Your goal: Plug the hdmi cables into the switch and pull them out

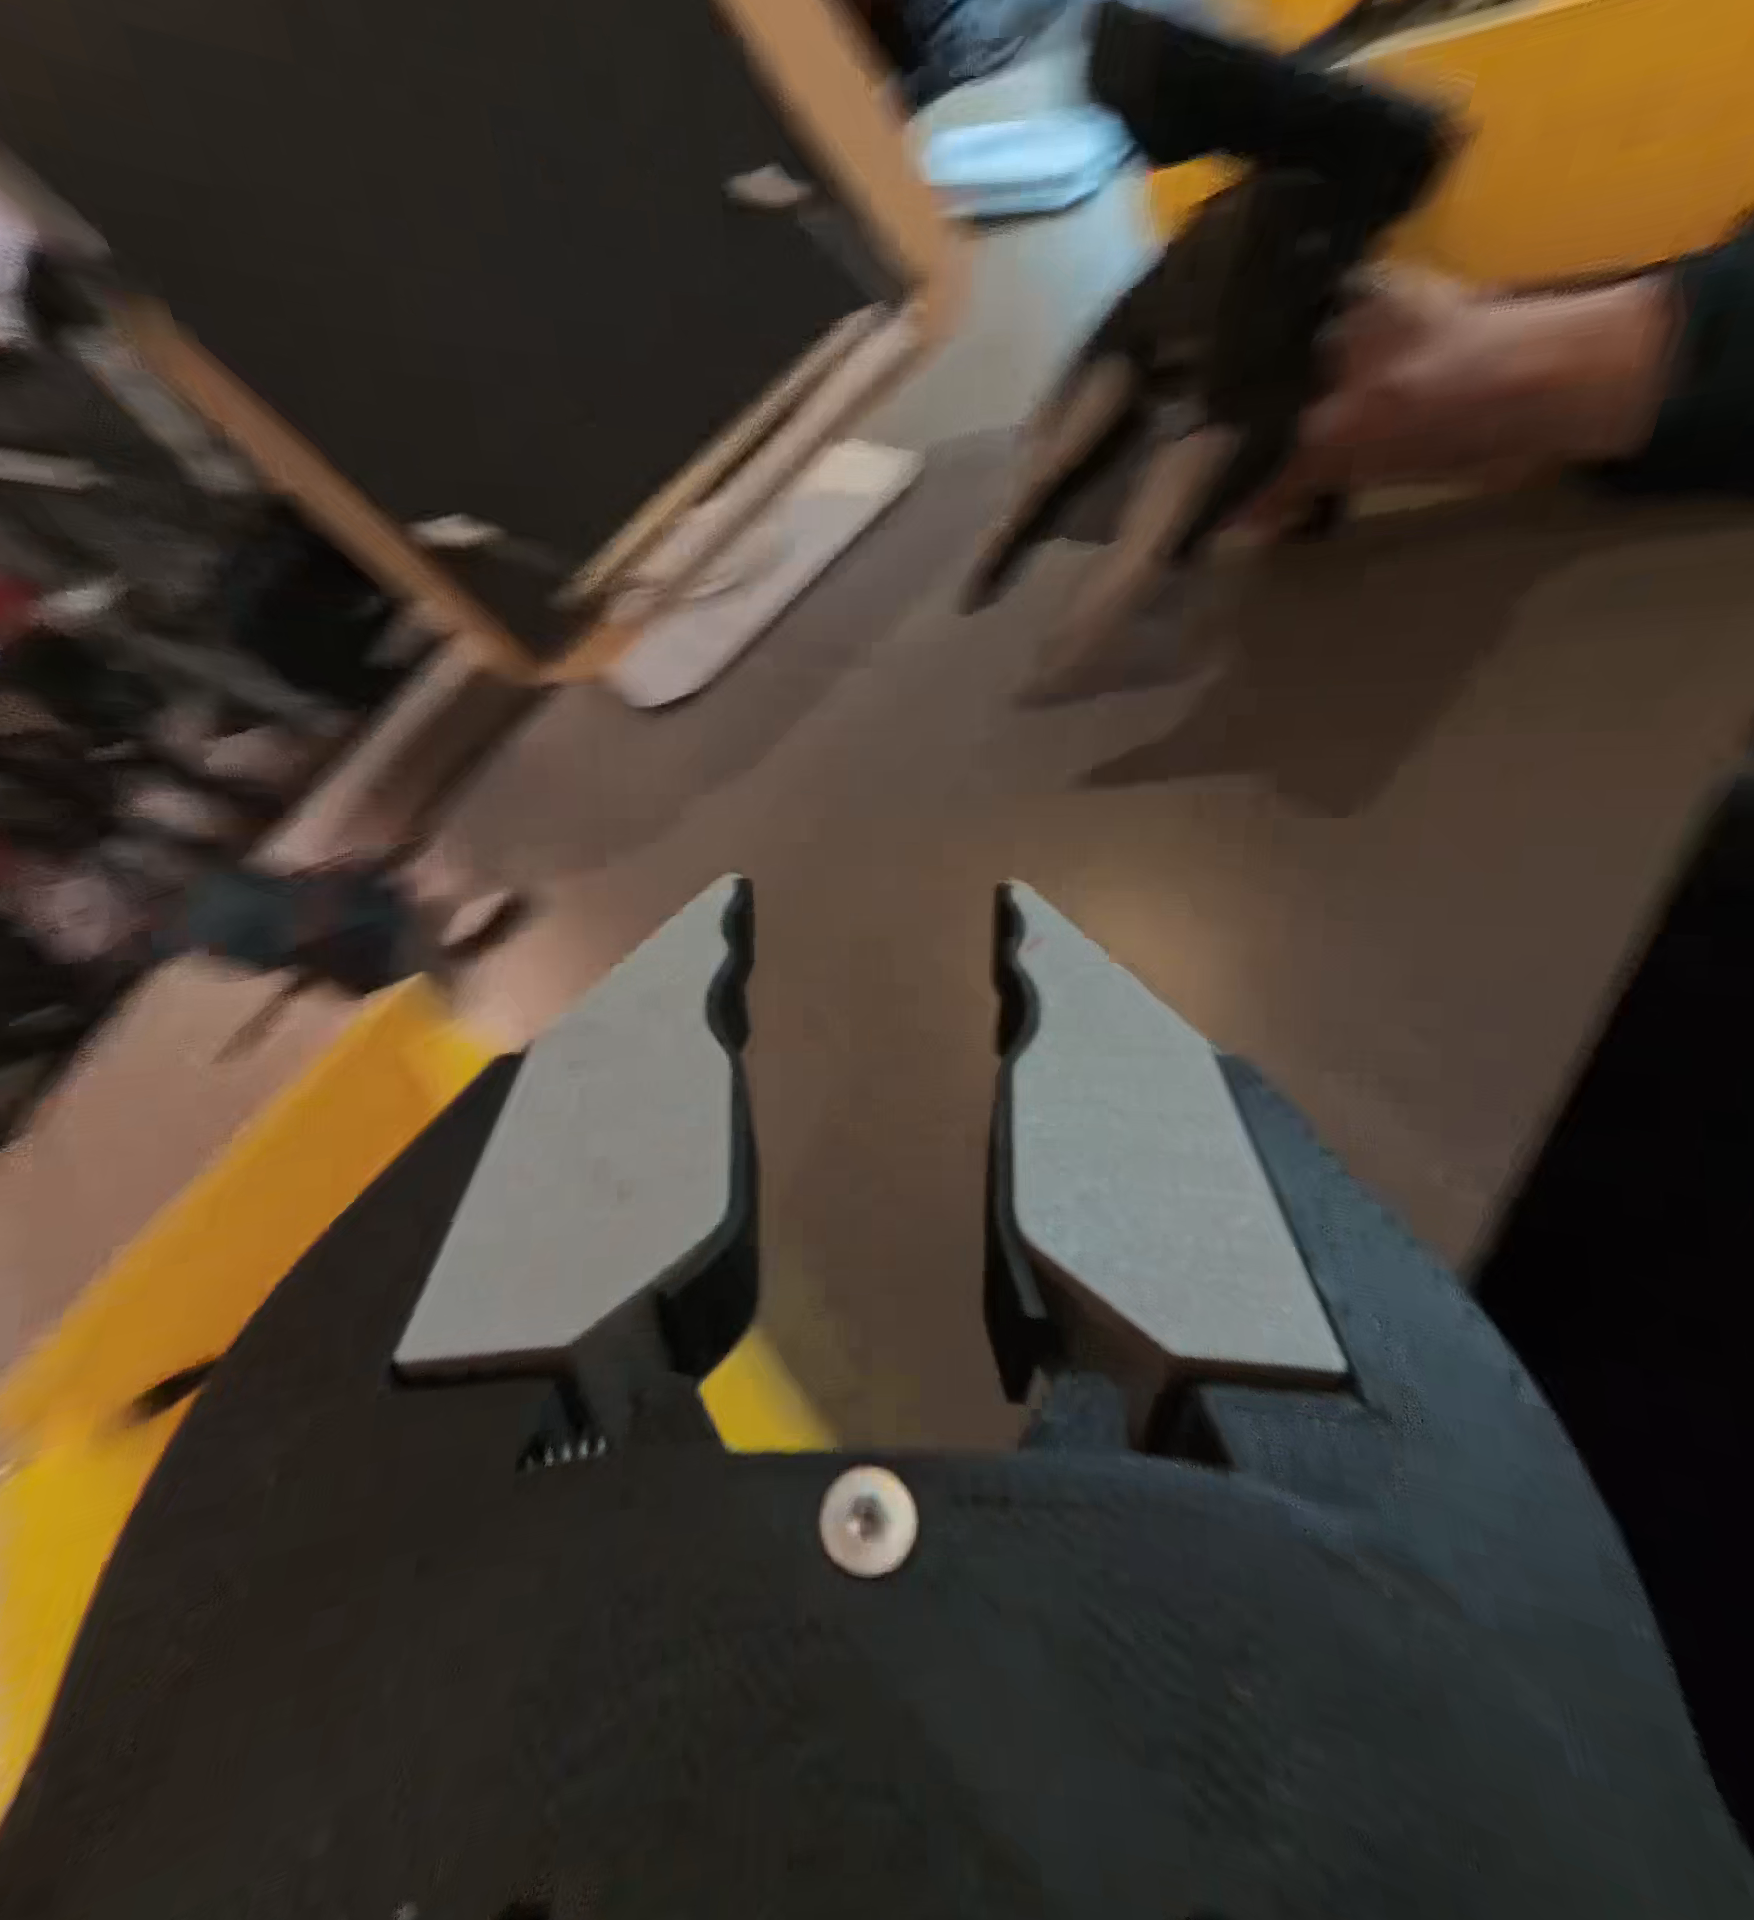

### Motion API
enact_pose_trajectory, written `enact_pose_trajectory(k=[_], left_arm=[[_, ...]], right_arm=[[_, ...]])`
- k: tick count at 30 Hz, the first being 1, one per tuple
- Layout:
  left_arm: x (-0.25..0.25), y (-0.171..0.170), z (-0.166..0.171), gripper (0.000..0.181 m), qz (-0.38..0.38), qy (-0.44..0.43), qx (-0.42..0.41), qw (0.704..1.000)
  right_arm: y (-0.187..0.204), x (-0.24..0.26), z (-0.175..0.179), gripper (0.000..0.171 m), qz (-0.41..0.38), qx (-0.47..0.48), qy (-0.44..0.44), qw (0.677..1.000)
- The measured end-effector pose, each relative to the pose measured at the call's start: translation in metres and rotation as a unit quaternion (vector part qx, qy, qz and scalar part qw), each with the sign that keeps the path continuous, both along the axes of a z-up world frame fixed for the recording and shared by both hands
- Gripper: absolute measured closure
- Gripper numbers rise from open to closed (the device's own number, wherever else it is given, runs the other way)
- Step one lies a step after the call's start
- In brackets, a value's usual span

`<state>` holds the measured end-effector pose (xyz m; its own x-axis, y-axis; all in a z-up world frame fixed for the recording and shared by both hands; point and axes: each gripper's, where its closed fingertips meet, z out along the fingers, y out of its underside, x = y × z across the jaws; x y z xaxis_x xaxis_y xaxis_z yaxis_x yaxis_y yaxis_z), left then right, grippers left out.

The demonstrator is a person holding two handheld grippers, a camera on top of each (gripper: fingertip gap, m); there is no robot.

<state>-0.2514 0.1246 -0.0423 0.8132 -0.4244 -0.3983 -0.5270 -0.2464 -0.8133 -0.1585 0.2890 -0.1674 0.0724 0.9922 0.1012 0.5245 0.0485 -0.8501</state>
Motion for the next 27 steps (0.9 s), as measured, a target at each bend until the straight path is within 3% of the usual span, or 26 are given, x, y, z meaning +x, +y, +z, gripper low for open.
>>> enact_pose_trajectory(k=[2,5,9,13,15,21,27], left_arm=[[-0.083,-0.002,0.015,0.112,0.095,0.093,-0.035,0.991],[-0.172,-0.009,-0.004,0.104,0.13,0.169,-0.112,0.971],[-0.227,-0.021,-0.068,0.109,0.112,0.209,-0.219,0.946],[-0.255,-0.017,-0.1,0.142,0.105,0.301,-0.241,0.917],[-0.253,-0.014,-0.09,0.17,0.099,0.326,-0.224,0.913],[-0.263,-0.032,-0.023,0.177,0.166,0.374,-0.151,0.9],[-0.241,-0.03,0.117,0.176,0.264,0.316,0.014,0.911]], right_arm=[[-0.003,0.0,0.002,0.111,0.003,-0.002,0.005,1.0],[-0.005,-0.004,0.009,0.109,0.009,-0.022,0.024,0.999],[-0.005,-0.003,0.01,0.109,0.011,-0.039,0.032,0.999],[-0.003,-0.003,0.004,0.112,0.011,-0.027,0.018,0.999],[-0.001,-0.002,-0.003,0.113,0.007,-0.017,0.003,1.0],[0.0,-0.003,0.0,0.118,0.006,-0.024,0.009,1.0],[0.009,0.002,0.0,0.119,-0.013,-0.022,0.014,1.0]])
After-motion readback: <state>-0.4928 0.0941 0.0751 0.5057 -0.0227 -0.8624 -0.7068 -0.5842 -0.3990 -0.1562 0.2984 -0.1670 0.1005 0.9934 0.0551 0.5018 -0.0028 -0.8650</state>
